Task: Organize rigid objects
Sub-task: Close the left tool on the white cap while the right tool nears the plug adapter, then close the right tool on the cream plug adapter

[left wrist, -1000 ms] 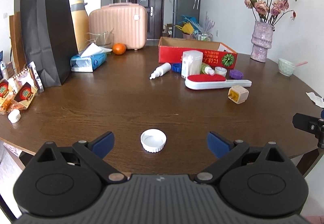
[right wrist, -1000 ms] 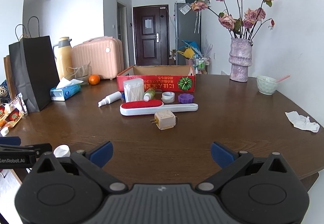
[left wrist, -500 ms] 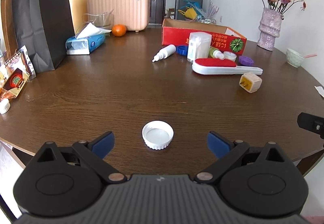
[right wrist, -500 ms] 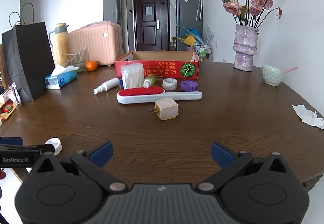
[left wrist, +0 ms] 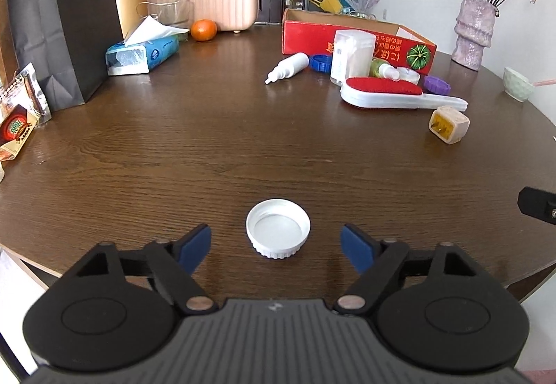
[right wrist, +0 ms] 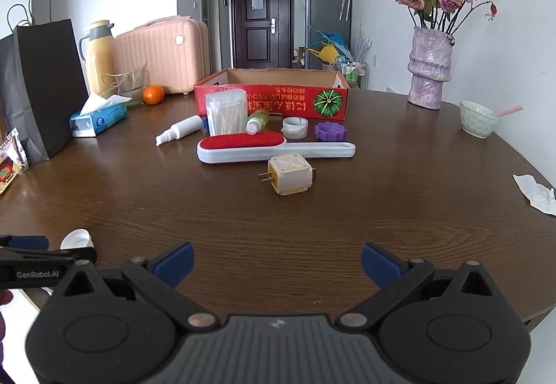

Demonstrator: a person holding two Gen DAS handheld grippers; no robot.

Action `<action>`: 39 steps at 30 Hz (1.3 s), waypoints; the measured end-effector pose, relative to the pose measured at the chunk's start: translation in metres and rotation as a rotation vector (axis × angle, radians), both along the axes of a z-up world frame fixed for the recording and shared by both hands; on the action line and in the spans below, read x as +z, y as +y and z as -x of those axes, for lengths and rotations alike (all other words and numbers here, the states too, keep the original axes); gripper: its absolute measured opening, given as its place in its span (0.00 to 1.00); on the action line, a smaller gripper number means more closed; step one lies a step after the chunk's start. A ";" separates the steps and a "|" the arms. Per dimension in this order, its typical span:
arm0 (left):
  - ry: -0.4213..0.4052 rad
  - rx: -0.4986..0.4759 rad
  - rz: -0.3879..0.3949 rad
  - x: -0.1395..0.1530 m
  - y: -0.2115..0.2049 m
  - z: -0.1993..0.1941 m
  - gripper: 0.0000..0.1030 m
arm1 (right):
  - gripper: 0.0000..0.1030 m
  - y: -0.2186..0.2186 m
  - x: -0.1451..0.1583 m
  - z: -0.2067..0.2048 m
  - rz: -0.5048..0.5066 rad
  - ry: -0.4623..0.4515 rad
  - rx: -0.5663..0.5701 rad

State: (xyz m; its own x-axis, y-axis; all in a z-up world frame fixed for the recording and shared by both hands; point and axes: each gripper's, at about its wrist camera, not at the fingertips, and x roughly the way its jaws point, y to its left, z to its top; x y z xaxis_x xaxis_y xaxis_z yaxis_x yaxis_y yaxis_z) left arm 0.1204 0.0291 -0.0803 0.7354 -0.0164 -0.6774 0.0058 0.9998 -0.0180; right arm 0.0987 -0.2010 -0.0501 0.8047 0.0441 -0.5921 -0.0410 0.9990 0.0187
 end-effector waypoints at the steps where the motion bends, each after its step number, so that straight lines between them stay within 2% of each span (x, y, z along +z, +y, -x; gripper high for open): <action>1: 0.002 -0.002 0.000 -0.001 0.000 -0.002 0.73 | 0.99 0.000 -0.001 -0.001 0.000 0.002 0.000; 3: 0.010 -0.009 0.001 -0.003 0.000 -0.005 0.60 | 0.99 -0.001 -0.002 -0.004 -0.001 0.006 -0.002; 5: 0.007 -0.013 -0.016 -0.005 -0.002 -0.008 0.40 | 0.99 -0.002 -0.003 -0.007 -0.003 0.011 -0.002; 23: -0.020 -0.027 -0.009 0.004 -0.010 -0.041 0.40 | 0.99 -0.010 -0.010 -0.038 -0.009 0.032 -0.003; 39: -0.051 -0.044 0.013 0.015 -0.023 -0.094 0.40 | 0.99 -0.020 -0.013 -0.092 -0.017 0.034 0.014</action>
State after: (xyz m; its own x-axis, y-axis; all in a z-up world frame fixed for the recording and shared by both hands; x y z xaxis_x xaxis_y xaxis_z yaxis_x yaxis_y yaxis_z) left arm 0.2143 0.0063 -0.0650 0.7676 -0.0579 -0.6383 0.0508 0.9983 -0.0294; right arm 0.1905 -0.2206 -0.0632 0.7832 0.0655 -0.6183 -0.0544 0.9978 0.0369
